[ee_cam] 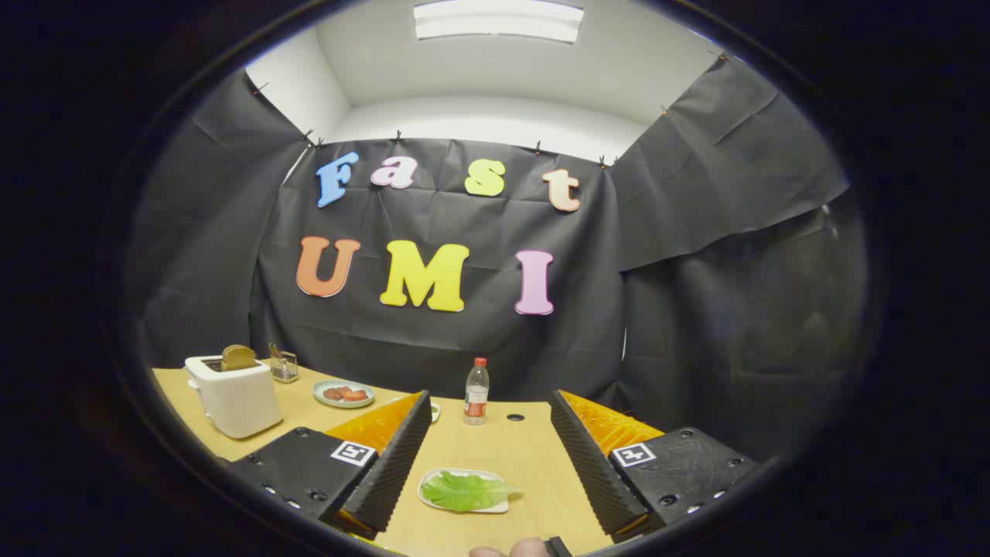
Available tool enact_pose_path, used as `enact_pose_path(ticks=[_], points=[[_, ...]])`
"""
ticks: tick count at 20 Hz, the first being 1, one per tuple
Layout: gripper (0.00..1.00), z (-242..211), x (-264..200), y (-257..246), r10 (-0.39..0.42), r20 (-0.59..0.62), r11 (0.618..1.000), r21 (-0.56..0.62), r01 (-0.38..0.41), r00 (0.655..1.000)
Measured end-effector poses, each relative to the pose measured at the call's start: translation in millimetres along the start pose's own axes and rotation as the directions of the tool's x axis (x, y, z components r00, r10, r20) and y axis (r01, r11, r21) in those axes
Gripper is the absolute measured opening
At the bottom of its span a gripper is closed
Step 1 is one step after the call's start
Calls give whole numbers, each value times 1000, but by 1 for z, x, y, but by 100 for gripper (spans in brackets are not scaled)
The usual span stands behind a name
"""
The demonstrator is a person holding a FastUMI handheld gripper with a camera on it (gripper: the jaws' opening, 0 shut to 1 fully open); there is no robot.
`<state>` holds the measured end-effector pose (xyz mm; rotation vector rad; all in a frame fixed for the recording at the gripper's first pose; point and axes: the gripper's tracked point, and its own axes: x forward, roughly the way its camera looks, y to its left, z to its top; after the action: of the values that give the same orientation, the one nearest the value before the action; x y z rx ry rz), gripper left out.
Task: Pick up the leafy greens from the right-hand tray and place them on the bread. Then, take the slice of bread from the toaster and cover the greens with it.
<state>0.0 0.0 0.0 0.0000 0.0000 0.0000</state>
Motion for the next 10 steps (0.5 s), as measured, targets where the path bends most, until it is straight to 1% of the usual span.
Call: enact_pose_path(ticks=[3, 6, 10], points=[[95, -2, 0, 4, 2, -9, 1000, -7, -2, 1000], [95, -3, -1, 8, 9, -12, 1000, 20, -9, 1000], [95, -5, -1, 12, 15, -17, 1000, 23, -14, 1000]])
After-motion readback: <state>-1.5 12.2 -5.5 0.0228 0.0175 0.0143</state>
